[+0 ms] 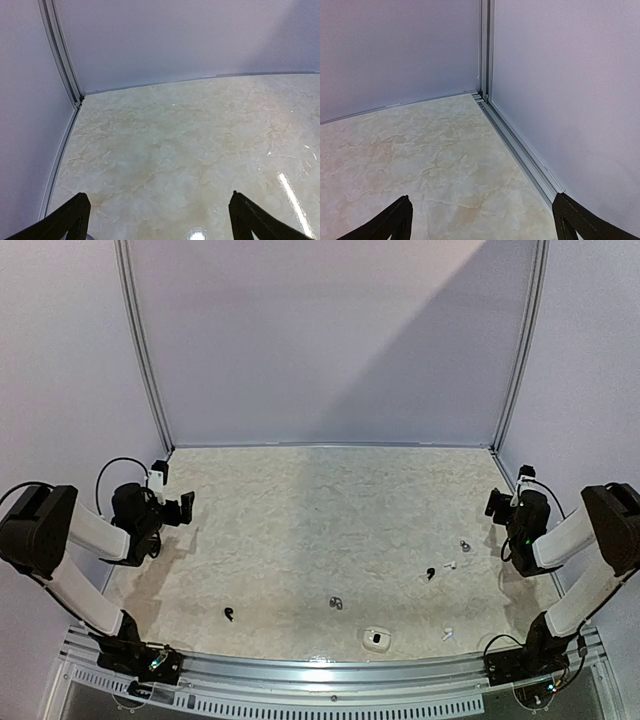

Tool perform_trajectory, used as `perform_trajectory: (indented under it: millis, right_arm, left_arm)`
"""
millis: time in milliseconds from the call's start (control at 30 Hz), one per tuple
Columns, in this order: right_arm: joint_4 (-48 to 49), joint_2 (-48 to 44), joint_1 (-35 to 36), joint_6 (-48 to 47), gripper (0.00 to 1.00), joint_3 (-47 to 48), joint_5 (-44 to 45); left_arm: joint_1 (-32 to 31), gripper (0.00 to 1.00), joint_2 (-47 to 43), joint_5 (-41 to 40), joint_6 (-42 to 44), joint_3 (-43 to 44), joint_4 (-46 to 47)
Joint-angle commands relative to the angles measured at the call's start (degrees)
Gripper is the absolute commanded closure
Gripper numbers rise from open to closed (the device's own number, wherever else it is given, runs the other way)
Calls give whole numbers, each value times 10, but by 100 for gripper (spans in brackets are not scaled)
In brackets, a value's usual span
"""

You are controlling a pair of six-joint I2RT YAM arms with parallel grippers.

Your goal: Insert the wireless bluetooth earbuds into the charging case

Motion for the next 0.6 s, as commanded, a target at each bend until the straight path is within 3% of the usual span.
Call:
perform_trajectory:
  millis: [0, 167, 267, 333, 433, 567]
  right_arm:
    - [-21, -30, 2, 2, 1, 12, -10]
    - [-244, -126, 9, -24, 1, 94, -59]
    - [-387, -187, 9, 14, 1, 169, -173]
    - [-463, -204, 20, 41, 1, 212, -246]
    - [-541, -218, 93, 49, 1, 251, -261]
    - [-621, -200, 242, 17, 1, 285, -264]
  left_arm:
    - [-5, 1, 0, 3, 5, 2, 12]
    - [-5, 1, 0, 7, 7, 1, 14]
    - [-5, 1, -17, -24, -5, -16, 36]
    - [-5, 1, -78, -27, -7, -23, 6]
    - [-5, 1, -188, 37, 5, -1, -117]
    - [-5, 1, -241, 94, -47, 128, -433]
